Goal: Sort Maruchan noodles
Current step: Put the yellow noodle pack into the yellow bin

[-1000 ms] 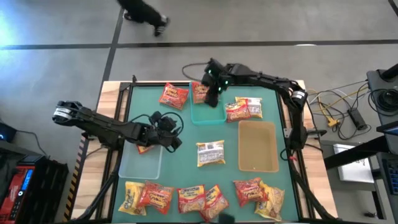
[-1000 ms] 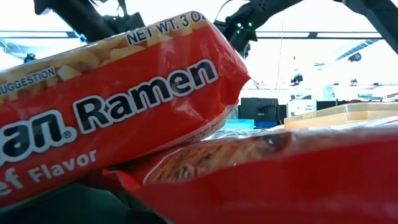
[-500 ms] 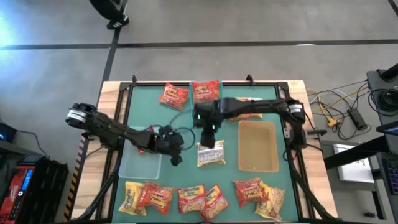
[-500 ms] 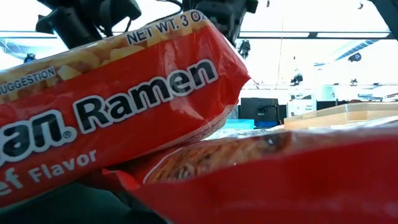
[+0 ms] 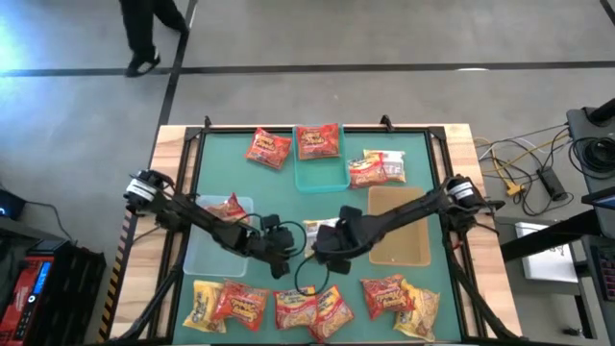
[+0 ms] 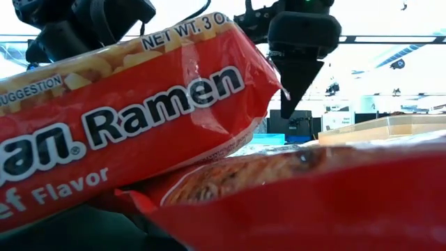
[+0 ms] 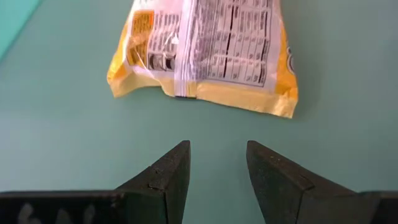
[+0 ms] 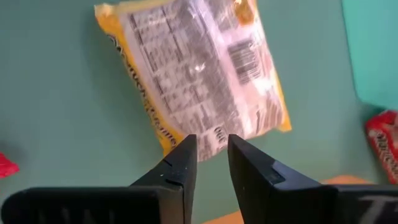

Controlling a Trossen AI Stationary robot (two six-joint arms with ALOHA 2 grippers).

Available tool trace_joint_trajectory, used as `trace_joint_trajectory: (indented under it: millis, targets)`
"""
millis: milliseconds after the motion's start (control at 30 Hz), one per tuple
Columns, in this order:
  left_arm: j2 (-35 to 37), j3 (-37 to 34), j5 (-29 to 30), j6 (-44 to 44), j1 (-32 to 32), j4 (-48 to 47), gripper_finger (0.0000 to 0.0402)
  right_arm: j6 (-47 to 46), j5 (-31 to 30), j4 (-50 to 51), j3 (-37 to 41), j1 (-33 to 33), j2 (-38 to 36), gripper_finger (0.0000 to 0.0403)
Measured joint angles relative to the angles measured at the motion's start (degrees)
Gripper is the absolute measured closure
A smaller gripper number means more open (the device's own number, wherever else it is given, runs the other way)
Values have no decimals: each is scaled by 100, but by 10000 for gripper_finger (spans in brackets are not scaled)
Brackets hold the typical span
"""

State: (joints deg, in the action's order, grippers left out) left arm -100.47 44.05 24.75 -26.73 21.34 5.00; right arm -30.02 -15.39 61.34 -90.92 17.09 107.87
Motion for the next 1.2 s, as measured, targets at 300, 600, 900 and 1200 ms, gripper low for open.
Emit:
trace_joint_trajectory:
  millis: [300,600,900,1200]
  targets:
    - [-92,2,-27,-240,-9,102,260,-335,-25,-21,239,93,0,288]
    - [-87,2,-723,-713,6,136,260,-981,28,62,239,38,0,234]
    - [-375,24,-1503,-1470,48,800,260,-1008,90,38,248,54,0,169]
    - [-282,13,-1707,-1487,-118,758,260,-1009,226,137,387,56,0,165]
